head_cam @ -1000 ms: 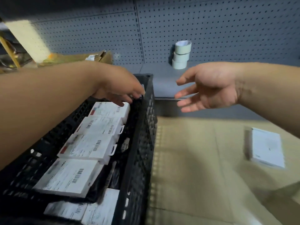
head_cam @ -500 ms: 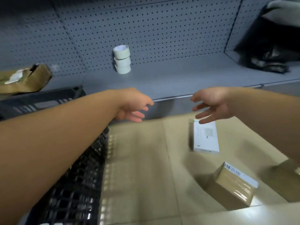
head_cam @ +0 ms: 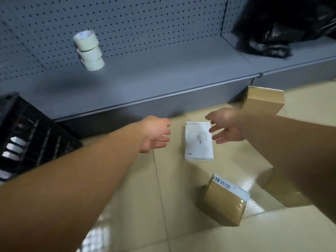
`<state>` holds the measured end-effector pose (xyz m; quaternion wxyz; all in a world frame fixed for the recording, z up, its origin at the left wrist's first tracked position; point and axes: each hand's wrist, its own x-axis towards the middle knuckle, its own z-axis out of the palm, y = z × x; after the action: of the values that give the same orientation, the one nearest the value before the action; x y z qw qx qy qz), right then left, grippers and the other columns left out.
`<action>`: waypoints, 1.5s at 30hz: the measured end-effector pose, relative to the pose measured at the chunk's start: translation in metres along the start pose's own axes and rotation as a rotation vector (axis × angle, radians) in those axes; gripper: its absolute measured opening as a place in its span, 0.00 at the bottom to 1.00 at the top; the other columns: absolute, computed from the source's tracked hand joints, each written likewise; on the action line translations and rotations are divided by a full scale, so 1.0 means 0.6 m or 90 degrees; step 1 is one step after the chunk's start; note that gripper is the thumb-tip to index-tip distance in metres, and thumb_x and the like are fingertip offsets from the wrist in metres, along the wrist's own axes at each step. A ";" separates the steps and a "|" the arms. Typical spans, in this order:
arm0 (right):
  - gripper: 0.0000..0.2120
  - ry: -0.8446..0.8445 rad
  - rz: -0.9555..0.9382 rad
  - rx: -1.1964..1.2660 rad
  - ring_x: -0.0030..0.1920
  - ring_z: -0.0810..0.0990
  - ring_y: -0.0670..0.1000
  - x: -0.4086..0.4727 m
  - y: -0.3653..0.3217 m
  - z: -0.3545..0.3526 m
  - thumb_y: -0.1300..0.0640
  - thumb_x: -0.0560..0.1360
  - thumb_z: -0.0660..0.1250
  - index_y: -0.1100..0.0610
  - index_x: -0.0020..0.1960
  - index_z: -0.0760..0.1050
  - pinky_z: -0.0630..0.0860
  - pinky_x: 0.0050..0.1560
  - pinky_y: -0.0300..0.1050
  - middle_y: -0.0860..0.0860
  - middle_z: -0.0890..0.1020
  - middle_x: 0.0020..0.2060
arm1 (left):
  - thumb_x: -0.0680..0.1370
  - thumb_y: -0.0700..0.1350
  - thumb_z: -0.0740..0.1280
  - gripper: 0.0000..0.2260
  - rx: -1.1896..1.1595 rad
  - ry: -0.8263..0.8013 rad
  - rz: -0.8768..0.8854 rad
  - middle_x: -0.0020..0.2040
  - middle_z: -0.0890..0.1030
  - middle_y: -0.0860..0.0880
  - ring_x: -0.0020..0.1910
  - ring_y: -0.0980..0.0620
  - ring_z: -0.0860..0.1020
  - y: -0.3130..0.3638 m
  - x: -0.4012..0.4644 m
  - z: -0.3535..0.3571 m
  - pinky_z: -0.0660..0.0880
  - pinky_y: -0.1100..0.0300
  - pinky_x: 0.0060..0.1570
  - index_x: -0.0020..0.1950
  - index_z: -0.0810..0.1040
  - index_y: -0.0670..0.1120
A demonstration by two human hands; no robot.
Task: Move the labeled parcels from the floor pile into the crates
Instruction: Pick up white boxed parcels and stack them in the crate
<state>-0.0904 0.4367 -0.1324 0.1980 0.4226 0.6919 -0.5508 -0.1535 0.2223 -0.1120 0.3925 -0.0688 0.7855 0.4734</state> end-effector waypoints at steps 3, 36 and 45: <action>0.12 -0.006 0.018 0.019 0.56 0.80 0.63 0.029 0.028 -0.011 0.47 0.82 0.62 0.57 0.52 0.72 0.78 0.56 0.57 0.59 0.76 0.59 | 0.83 0.49 0.63 0.07 -0.042 -0.008 -0.033 0.59 0.80 0.45 0.53 0.46 0.82 -0.012 0.030 0.036 0.79 0.54 0.54 0.56 0.77 0.48; 0.15 -0.070 -0.082 0.192 0.40 0.82 0.58 0.025 0.027 0.042 0.50 0.81 0.55 0.56 0.49 0.78 0.79 0.45 0.48 0.54 0.83 0.42 | 0.76 0.59 0.66 0.19 -0.051 0.030 0.050 0.55 0.84 0.49 0.48 0.48 0.81 -0.051 0.044 0.120 0.75 0.55 0.52 0.64 0.78 0.53; 0.11 -0.186 -0.182 0.206 0.43 0.83 0.58 -0.065 -0.046 0.105 0.51 0.78 0.65 0.54 0.53 0.83 0.83 0.53 0.54 0.54 0.85 0.48 | 0.75 0.64 0.70 0.21 -0.173 0.046 0.087 0.53 0.86 0.50 0.53 0.49 0.84 -0.018 -0.044 0.029 0.79 0.55 0.49 0.63 0.81 0.54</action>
<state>-0.1029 0.3626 -0.1069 0.1458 0.2627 0.6118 -0.7317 -0.1208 0.2231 -0.1058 0.3179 -0.0844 0.7309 0.5981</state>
